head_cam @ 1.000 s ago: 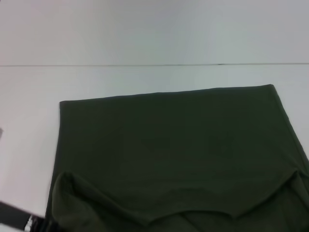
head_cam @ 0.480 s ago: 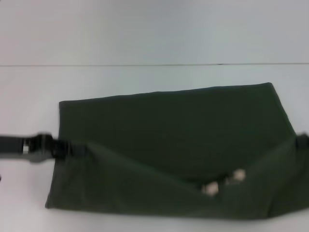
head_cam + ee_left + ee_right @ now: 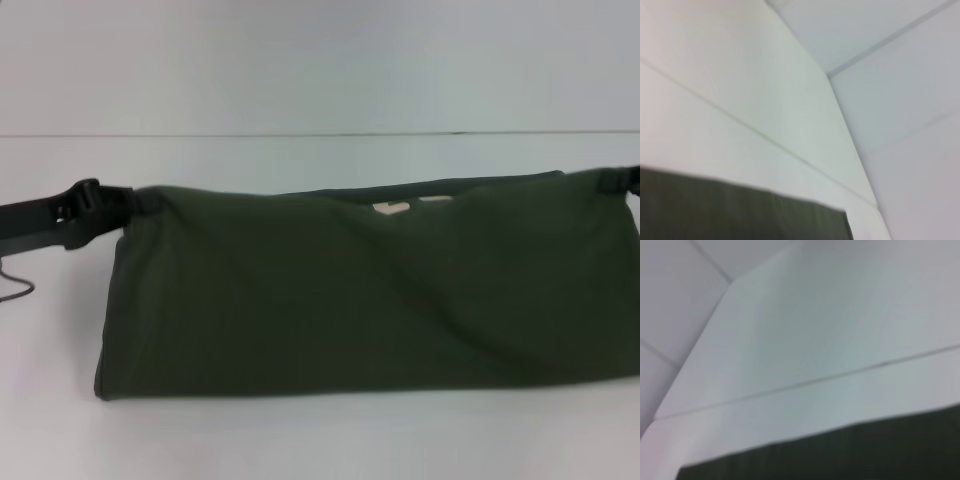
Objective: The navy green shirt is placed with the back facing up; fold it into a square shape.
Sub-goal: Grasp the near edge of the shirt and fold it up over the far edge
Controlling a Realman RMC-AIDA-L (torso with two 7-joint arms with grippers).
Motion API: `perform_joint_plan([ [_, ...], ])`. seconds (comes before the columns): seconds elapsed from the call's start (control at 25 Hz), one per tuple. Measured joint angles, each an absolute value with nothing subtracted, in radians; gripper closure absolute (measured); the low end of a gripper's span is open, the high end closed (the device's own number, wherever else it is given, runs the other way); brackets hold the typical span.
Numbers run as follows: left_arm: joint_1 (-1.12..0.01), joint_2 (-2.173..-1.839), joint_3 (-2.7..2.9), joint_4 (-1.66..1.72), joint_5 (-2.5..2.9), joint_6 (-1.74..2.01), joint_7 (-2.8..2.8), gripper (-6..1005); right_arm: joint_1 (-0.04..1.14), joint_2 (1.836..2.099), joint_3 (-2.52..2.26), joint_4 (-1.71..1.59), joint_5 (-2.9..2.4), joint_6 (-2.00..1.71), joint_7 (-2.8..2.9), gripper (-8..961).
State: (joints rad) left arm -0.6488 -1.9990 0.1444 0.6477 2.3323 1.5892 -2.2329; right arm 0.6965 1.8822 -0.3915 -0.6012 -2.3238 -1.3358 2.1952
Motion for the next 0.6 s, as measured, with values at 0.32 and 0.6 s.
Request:
perform_joint_plan([
  [0.32, -0.668, -2.032, 0.149, 0.544, 2.268, 1.34, -2.1, 953, 0.737, 2.001, -0.406, -0.569, -2.268, -1.016, 2.026, 860],
  [0.6, -0.678, -2.085, 0.15, 0.528, 2.209, 1.155, -1.999, 953, 0.776, 2.09, -0.424, -0.533, -2.237, -0.764, 1.879, 854],
])
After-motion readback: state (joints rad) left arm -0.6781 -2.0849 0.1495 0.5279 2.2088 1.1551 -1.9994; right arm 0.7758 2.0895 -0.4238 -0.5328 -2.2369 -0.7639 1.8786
